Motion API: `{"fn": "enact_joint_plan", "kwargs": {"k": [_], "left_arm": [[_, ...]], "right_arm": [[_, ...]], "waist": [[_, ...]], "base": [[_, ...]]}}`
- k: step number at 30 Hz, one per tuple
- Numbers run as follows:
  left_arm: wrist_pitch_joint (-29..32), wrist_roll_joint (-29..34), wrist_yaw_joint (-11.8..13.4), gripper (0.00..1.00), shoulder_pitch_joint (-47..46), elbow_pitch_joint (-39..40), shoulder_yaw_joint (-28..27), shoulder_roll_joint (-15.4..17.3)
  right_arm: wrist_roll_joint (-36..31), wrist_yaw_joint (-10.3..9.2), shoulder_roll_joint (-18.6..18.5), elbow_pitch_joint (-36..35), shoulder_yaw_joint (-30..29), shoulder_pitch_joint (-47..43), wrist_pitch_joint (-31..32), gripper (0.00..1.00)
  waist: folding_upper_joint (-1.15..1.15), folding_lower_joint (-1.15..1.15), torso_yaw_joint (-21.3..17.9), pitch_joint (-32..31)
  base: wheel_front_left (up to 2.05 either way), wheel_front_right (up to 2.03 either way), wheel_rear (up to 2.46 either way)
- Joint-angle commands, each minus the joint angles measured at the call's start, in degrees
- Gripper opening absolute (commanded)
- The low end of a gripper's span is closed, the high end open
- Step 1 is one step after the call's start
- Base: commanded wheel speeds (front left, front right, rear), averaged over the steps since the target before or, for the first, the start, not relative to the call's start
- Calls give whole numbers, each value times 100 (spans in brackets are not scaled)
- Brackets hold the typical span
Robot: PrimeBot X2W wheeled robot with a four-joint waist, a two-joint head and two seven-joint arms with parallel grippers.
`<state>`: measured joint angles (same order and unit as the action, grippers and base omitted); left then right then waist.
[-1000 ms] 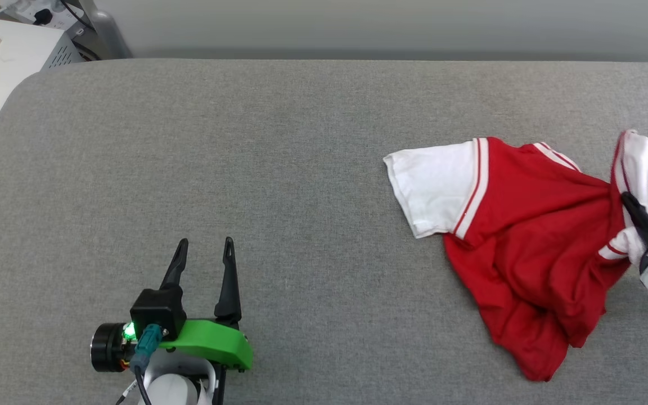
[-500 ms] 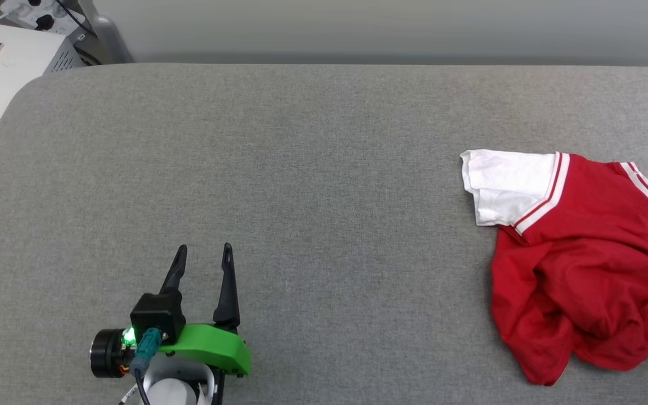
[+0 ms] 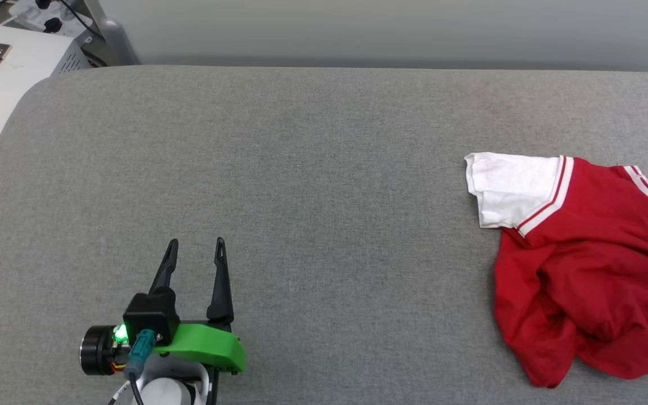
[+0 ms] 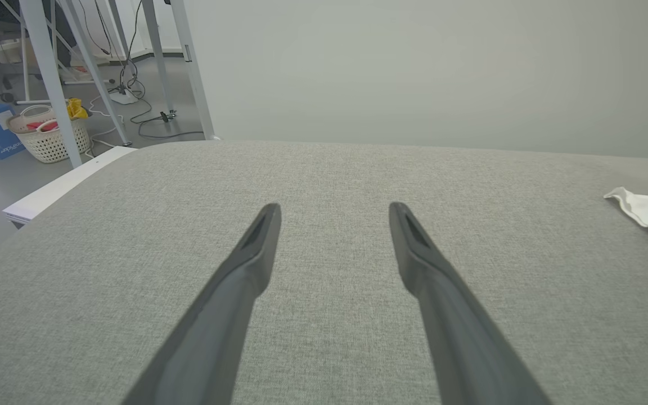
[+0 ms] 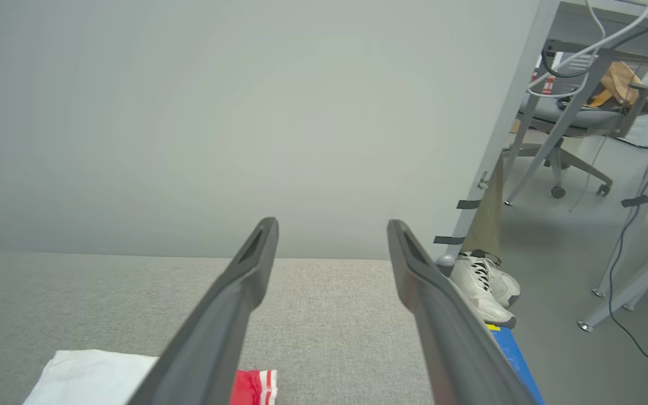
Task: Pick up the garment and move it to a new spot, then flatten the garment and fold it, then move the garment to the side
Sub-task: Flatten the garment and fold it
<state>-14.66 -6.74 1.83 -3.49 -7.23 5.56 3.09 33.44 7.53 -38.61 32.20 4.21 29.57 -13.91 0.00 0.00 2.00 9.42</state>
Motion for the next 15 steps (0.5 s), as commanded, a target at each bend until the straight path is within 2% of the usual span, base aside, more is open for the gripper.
{"fn": "enact_joint_plan", "kwargs": {"k": [1,4,8,11,15], "left_arm": [[-34,55,-1,100,17,46,10,-21],[-34,102,-9,100,-53,137,32,-21],[-34,123,11,100,-175,263,104,-21],[-34,102,40,100,-273,328,157,-21],[-34,60,75,100,-376,377,245,-21]], "right_arm": [[-242,-4,91,-357,34,146,179,100],[-544,-4,225,-1179,256,312,871,100],[-443,-4,155,-2015,972,524,2282,100],[-134,-4,-4,-2302,1562,720,3329,100],[358,-4,-194,-2349,2336,980,4567,100]], "waist": [[0,0,48,77],[0,0,111,176],[0,0,243,344],[0,0,340,463],[0,0,473,617]], "base": [[0,0,0],[0,0,0],[0,0,0],[0,0,0],[0,0,0]]}}
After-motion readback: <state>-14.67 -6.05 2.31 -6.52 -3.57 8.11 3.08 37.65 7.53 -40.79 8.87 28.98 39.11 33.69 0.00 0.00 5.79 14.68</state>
